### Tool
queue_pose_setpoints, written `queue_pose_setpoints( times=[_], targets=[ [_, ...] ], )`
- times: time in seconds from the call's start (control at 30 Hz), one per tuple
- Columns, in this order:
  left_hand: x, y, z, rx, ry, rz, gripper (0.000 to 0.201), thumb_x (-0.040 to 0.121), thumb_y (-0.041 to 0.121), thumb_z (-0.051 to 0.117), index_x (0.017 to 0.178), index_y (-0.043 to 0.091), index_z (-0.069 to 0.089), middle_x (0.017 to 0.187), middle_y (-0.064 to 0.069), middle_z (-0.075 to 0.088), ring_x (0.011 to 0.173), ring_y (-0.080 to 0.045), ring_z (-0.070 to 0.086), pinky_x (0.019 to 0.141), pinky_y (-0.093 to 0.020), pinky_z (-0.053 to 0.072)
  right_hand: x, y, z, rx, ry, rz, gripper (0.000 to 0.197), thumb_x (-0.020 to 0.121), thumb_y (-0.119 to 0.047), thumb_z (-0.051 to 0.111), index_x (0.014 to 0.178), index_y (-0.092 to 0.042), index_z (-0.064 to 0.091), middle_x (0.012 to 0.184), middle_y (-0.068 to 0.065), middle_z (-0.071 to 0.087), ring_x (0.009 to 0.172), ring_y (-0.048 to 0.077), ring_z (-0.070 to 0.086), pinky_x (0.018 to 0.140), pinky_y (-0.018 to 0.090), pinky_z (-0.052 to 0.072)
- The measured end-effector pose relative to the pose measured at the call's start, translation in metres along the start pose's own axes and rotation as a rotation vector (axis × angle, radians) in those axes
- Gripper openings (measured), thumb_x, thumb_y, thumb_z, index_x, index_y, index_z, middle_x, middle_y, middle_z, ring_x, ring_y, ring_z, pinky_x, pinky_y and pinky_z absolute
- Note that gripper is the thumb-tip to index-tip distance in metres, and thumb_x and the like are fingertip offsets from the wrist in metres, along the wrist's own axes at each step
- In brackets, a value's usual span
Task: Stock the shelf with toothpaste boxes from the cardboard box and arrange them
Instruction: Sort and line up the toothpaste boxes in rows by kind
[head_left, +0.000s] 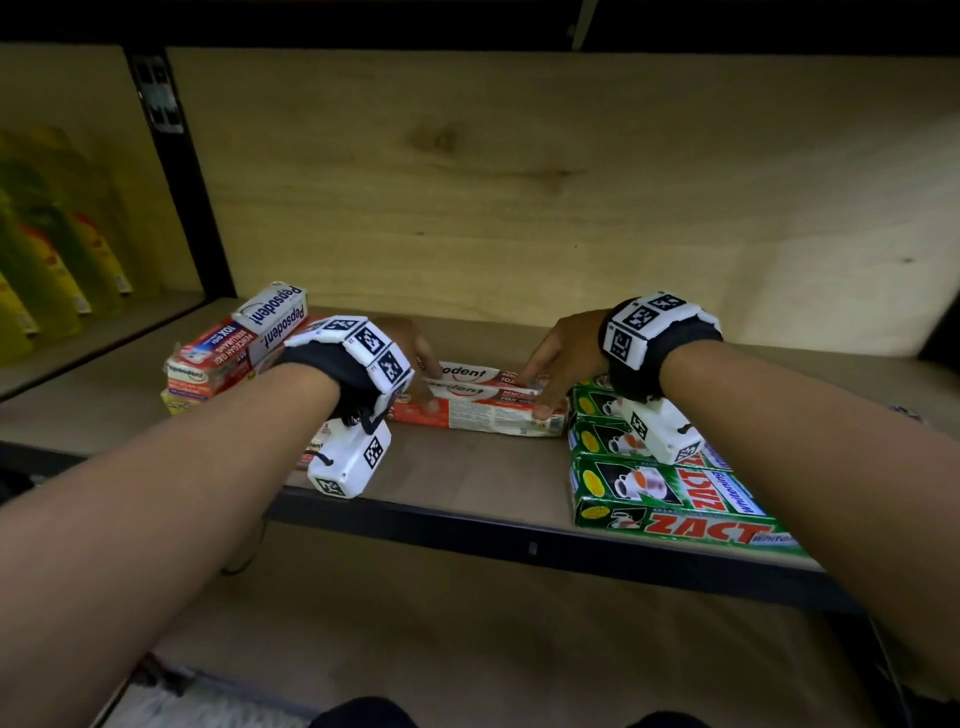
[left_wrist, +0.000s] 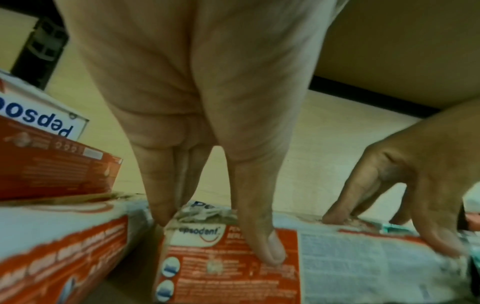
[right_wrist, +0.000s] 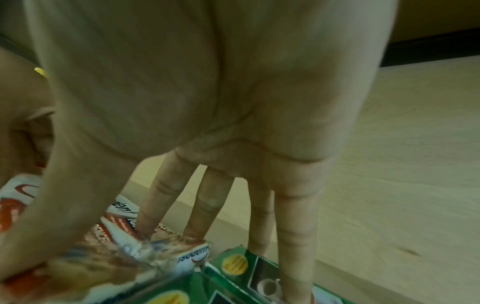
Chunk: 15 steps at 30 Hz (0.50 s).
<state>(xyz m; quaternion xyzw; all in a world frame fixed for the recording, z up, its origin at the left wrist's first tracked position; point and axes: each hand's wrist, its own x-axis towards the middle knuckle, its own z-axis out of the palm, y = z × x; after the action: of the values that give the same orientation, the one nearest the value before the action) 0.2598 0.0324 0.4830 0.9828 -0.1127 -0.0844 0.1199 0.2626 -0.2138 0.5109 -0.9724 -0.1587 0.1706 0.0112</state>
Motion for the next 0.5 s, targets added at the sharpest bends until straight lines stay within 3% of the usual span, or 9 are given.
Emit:
queue_pose_setpoints(
  times=[0.2, 0.33, 0.5],
  targets=[
    [0.004, 0.006, 0.003, 0.006, 0.043, 0.048, 0.055, 0.068, 0.039, 0.088, 0.119, 0.025, 0.071, 0.128, 0.007, 0.063, 0.099, -0.005, 0.054, 0.084, -0.019, 0.039, -0.001, 0.005, -0.003, -0.002, -0.009, -0.009, 0.060, 0.071, -0.052, 0.083, 0.126, -0.039, 0.065, 0.135, -0.014, 0.056, 0.114, 0.007, 0.047, 0.094, 0.023, 0.032],
    [0.005, 0.007, 0.008, 0.017, 0.044, 0.022, 0.055, 0.068, 0.039, 0.088, 0.118, 0.025, 0.072, 0.129, 0.005, 0.063, 0.115, -0.014, 0.058, 0.086, -0.020, 0.040, -0.002, 0.002, 0.000, -0.016, -0.007, -0.012, 0.063, 0.071, -0.051, 0.083, 0.129, -0.037, 0.063, 0.137, -0.014, 0.054, 0.128, 0.012, 0.047, 0.097, 0.025, 0.032],
    [-0.006, 0.009, 0.015, 0.054, 0.089, 0.038, 0.055, 0.078, 0.035, 0.081, 0.129, 0.022, 0.064, 0.138, 0.002, 0.057, 0.121, -0.017, 0.056, 0.085, -0.017, 0.037, -0.014, -0.001, 0.010, 0.037, 0.059, -0.021, 0.060, 0.073, -0.048, 0.082, 0.129, -0.034, 0.065, 0.133, -0.012, 0.060, 0.125, 0.014, 0.053, 0.098, 0.025, 0.036]
  ],
)
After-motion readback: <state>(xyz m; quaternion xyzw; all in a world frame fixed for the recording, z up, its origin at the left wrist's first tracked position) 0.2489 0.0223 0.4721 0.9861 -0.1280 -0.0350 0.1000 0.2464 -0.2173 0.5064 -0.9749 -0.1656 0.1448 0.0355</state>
